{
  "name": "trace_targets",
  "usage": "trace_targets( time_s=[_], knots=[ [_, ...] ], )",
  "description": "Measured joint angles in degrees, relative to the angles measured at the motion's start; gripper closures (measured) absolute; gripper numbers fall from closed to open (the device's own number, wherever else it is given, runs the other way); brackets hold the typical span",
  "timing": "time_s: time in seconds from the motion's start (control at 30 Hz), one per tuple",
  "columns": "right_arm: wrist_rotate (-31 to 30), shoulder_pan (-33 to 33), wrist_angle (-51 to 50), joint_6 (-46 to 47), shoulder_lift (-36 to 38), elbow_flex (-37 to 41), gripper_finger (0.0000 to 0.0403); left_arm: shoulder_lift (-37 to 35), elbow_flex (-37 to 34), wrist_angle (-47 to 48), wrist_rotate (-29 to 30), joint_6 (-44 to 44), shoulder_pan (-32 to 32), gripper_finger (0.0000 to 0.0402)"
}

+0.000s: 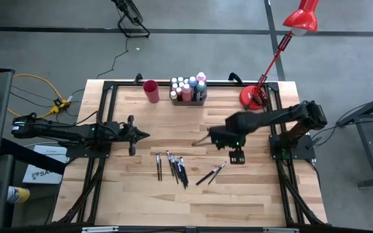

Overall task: Pick & Place Paint Supplies
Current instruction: Put the black paint brush into the pink cup

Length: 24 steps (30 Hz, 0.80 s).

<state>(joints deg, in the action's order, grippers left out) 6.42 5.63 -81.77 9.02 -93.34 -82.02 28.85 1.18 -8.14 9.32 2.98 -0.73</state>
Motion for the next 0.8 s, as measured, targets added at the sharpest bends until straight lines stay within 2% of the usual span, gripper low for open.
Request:
trace_targets(
  time_s=[0.13, 0.37, 0.67, 0.8],
  knots=[
    [-0.1, 3.21, 6.78, -0.51, 0.04, 5.54, 0.0151, -1.2, -0.07, -3.8, -4.66, 1.61, 0.0, 0.0398],
    [-2.89, 7.64, 19.1, -5.75, 0.04, 12.36, 0.0151, -5.17, -0.07, -5.58, -6.16, 3.05, 0.0, 0.0398],
    [-2.46, 8.28, 30.73, -9.28, 0.04, 20.55, 0.0151, -12.75, -0.07, -5.84, -8.56, -0.02, 0.0, 0.0398],
    [-1.96, 8.28, 34.98, -12.03, 0.04, 23.88, 0.0151, -13.85, -0.07, -4.99, -9.05, -1.13, 0.0, 0.0398]
  ],
)
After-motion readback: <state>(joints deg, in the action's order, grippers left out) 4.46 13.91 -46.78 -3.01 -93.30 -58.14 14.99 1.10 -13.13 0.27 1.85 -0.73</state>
